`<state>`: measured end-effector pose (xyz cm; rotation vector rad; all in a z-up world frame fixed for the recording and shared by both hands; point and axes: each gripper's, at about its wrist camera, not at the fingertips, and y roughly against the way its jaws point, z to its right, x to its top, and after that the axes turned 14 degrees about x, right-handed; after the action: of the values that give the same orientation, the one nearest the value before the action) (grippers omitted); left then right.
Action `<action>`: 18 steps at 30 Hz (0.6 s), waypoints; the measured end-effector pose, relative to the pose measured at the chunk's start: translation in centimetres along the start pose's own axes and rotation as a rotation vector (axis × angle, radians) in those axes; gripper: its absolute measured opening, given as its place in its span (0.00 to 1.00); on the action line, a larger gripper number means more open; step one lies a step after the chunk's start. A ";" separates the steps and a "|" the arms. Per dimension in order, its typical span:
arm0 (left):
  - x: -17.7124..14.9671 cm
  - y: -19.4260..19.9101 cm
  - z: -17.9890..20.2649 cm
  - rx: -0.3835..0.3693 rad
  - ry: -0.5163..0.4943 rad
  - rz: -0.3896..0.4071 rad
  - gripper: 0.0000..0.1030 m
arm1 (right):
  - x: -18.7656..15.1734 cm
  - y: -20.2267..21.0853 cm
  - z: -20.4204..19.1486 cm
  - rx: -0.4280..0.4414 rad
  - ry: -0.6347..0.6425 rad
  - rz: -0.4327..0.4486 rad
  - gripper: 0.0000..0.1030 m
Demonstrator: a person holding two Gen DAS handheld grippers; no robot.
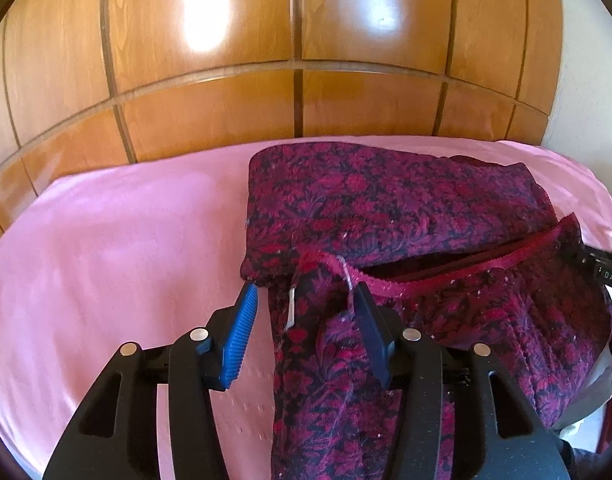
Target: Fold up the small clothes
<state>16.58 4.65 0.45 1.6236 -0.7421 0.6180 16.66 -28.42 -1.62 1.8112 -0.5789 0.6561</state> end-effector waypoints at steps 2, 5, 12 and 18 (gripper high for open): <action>0.2 -0.2 0.2 -0.003 -0.010 -0.003 0.47 | 0.1 0.3 -0.6 -0.019 0.038 0.006 0.51; 0.2 -0.5 0.5 -0.028 -0.019 -0.016 0.29 | 0.0 0.4 -1.0 0.014 0.051 -0.010 0.26; -1.6 2.3 -0.4 -0.149 0.025 0.011 0.12 | -0.8 2.5 -0.6 0.176 -0.018 -0.069 0.14; -5.0 4.6 -2.2 -0.208 0.047 -0.044 0.12 | -3.0 5.9 0.8 0.253 -0.092 -0.107 0.14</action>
<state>9.84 6.93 0.14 1.4254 -0.7103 0.5278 10.73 -30.81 0.12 2.1024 -0.4716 0.5965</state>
